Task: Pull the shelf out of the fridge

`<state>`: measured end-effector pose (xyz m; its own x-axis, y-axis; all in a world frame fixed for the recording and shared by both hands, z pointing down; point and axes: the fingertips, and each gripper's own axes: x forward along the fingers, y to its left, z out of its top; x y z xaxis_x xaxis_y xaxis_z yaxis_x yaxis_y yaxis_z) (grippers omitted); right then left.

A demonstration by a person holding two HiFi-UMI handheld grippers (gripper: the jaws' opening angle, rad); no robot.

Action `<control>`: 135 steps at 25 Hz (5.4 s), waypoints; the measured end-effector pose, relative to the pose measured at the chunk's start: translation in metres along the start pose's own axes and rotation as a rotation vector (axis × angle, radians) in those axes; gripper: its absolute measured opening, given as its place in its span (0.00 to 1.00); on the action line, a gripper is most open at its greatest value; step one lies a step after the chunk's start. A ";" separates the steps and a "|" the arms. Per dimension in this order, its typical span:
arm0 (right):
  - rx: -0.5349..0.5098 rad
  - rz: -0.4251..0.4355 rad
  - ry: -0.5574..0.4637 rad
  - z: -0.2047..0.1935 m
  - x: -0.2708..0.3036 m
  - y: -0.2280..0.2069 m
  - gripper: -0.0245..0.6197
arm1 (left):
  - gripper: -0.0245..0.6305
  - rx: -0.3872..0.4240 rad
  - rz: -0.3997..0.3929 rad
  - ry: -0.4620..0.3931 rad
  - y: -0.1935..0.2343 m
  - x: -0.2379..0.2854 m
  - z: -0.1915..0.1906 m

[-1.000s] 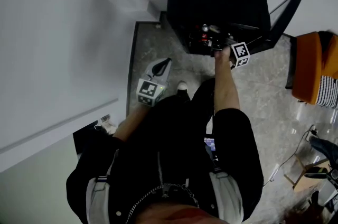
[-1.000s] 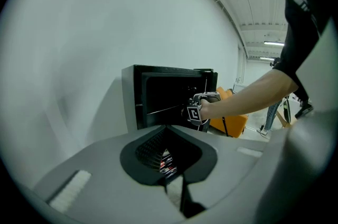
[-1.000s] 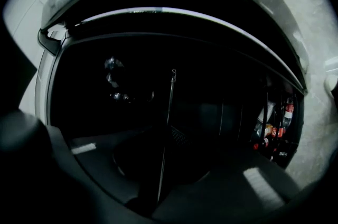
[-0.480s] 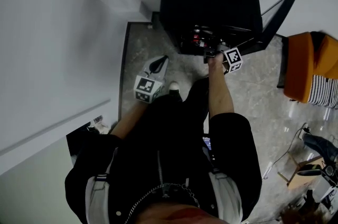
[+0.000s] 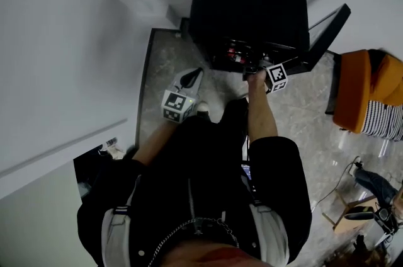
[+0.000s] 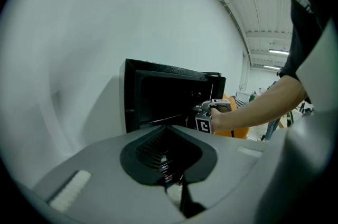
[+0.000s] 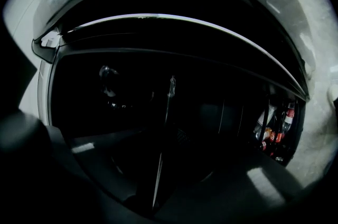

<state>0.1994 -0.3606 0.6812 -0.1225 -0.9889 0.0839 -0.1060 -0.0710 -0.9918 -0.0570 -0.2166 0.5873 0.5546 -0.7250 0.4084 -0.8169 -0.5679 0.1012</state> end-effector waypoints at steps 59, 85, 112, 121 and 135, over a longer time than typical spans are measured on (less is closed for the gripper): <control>0.036 -0.007 0.148 0.000 -0.037 -0.002 0.07 | 0.22 -1.311 -0.010 -0.478 0.070 0.142 -0.008; 0.092 0.029 0.108 0.028 -0.056 -0.007 0.06 | 0.07 -1.490 -0.140 -0.527 0.056 0.126 -0.023; 0.100 0.029 -0.041 -0.002 -0.158 -0.006 0.07 | 0.07 -1.400 -0.269 -0.416 0.028 0.064 -0.034; 0.095 0.045 -0.104 -0.021 -0.202 0.000 0.07 | 0.07 -1.394 -0.323 -0.382 0.018 0.031 -0.042; 0.107 0.063 -0.018 -0.016 -0.221 0.006 0.07 | 0.08 -1.373 -0.277 -0.469 -0.007 -0.001 -0.045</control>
<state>0.2098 -0.1400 0.6586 -0.1080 -0.9940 0.0198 0.0070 -0.0207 -0.9998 -0.0585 -0.1942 0.6273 0.4955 -0.8662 -0.0639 -0.0376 -0.0948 0.9948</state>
